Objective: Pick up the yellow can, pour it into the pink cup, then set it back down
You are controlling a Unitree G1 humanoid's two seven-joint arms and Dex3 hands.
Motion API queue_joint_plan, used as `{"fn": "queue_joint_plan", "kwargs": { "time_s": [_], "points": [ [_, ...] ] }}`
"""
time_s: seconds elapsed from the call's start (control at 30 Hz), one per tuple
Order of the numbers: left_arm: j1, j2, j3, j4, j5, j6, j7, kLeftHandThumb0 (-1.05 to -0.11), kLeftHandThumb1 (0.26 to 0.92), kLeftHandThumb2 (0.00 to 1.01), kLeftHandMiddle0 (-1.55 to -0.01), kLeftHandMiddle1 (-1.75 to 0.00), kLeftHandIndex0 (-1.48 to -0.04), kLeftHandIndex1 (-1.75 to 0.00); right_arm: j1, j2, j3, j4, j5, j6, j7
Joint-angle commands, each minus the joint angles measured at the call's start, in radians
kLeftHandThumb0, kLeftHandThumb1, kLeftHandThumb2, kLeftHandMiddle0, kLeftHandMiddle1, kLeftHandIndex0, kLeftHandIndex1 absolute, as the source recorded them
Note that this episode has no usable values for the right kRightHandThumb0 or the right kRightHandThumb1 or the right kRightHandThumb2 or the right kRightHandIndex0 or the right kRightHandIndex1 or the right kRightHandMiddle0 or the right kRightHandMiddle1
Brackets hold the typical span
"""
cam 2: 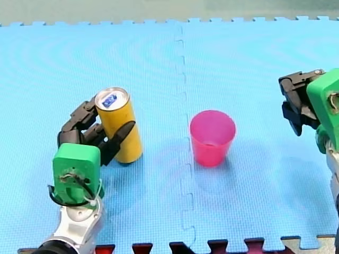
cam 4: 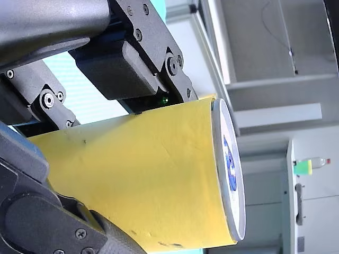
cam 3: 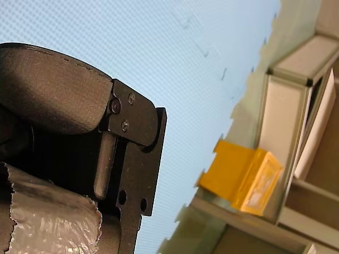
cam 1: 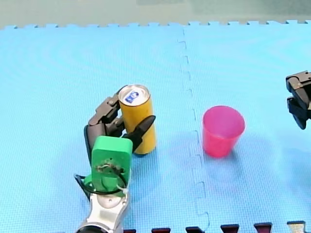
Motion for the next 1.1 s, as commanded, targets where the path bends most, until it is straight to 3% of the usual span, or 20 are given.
{"fn": "queue_joint_plan", "kwargs": {
  "time_s": [0.0, 0.47, 0.63, 0.73, 0.83, 1.07],
  "points": [
    [-0.003, -0.01, 0.014, -0.005, -0.015, -0.019, -0.016, -0.375, 0.862, 0.0, -1.25, -0.02, -1.16, -0.01, -0.005, -0.008, 0.001, -0.002, 0.0, -0.005, -0.001],
    [-0.003, -0.026, 0.029, 0.002, -0.013, -0.026, -0.021, -0.386, 0.852, 0.0, -1.27, -0.03, -1.18, -0.01, -0.001, -0.012, 0.005, -0.004, 0.002, -0.014, -0.002],
    [-0.001, -0.019, 0.018, 0.002, 0.007, -0.031, -0.012, -0.387, 0.852, 0.0, -1.26, -0.03, -1.18, 0.0, -0.001, -0.01, 0.007, -0.004, 0.002, -0.014, -0.004],
    [0.001, -0.01, 0.002, 0.002, 0.029, -0.041, -0.009, -0.403, 0.853, 0.0, -1.22, -0.01, -1.07, 0.0, -0.002, -0.01, 0.009, -0.004, 0.0, -0.013, -0.007],
    [0.002, 0.002, -0.021, 0.004, 0.066, -0.038, 0.022, -0.483, 0.819, 0.0, -1.15, 0.0, -0.98, 0.0, -0.001, -0.008, 0.01, -0.004, 0.0, -0.014, -0.009],
    [-0.002, 0.015, -0.07, 0.009, 0.147, -0.015, 0.146, -0.521, 0.807, 0.0, -1.08, 0.0, -1.02, -0.02, 0.002, -0.006, 0.012, -0.005, 0.001, -0.017, -0.012]
  ]
}}
